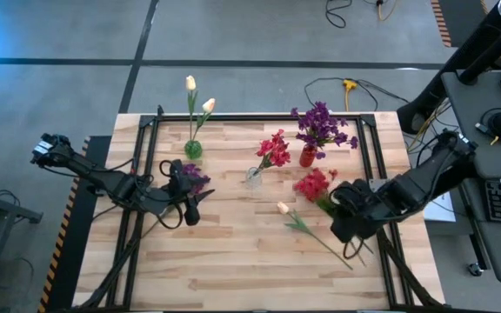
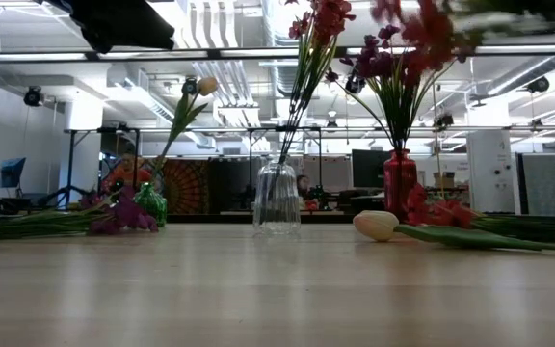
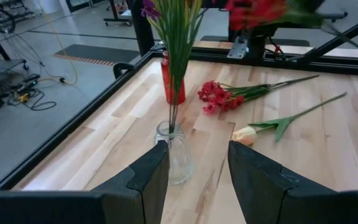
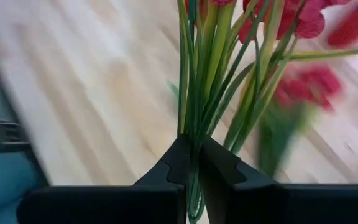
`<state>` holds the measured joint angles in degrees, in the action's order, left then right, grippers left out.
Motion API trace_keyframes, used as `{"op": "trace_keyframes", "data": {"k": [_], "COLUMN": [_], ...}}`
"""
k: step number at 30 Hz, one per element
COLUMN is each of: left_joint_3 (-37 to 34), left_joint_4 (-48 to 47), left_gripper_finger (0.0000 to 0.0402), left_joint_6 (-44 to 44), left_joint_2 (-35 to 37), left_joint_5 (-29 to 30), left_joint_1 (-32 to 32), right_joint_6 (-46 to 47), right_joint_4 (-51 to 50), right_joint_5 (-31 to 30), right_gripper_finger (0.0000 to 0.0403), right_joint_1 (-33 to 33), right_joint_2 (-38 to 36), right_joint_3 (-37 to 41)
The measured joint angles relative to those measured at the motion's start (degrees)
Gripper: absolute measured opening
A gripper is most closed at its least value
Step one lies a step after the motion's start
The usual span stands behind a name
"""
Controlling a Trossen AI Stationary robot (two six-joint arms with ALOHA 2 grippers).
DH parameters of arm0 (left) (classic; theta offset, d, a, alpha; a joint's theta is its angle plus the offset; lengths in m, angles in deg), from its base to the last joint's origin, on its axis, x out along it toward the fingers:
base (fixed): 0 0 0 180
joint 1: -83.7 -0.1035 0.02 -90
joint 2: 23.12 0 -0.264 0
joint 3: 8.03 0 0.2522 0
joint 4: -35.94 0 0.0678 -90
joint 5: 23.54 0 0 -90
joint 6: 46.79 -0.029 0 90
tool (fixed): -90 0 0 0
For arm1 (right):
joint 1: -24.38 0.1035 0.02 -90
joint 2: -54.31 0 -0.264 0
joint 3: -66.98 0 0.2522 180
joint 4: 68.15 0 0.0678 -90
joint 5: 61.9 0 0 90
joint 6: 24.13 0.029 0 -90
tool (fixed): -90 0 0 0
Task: Sort flowers into vase by color
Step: Put the right red flowers into the transparent vase
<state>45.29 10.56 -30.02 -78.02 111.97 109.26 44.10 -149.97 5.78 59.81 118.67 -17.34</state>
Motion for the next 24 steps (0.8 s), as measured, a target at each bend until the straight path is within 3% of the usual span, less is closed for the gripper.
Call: {"op": "trace_keyframes", "data": {"k": [11, 18, 24], "left_joint_3": [0.1, 0.1, 0.2], "left_joint_4": [0.0, 0.7, 6.2], "left_gripper_finger": [0.0149, 0.0149, 0.0149], "left_joint_6": [-1.3, -4.1, -14.2], "left_joint_2": [0.1, 0.0, 0.0], "left_joint_5": [0.5, -0.9, -1.1], "left_joint_1": [0.0, 0.0, 0.0], "right_joint_6": [-33.7, -53.4, -66.7], "right_joint_4": [34.3, 60.1, 83.2], "right_joint_5": [-10.4, -10.6, -8.5], "right_gripper_finger": [0.0018, 0.0018, 0.0018], "right_joint_1": [1.7, -0.9, -4.3], "right_joint_2": [0.2, 0.0, 0.0], "right_joint_3": [5.2, 13.6, 21.2]}}
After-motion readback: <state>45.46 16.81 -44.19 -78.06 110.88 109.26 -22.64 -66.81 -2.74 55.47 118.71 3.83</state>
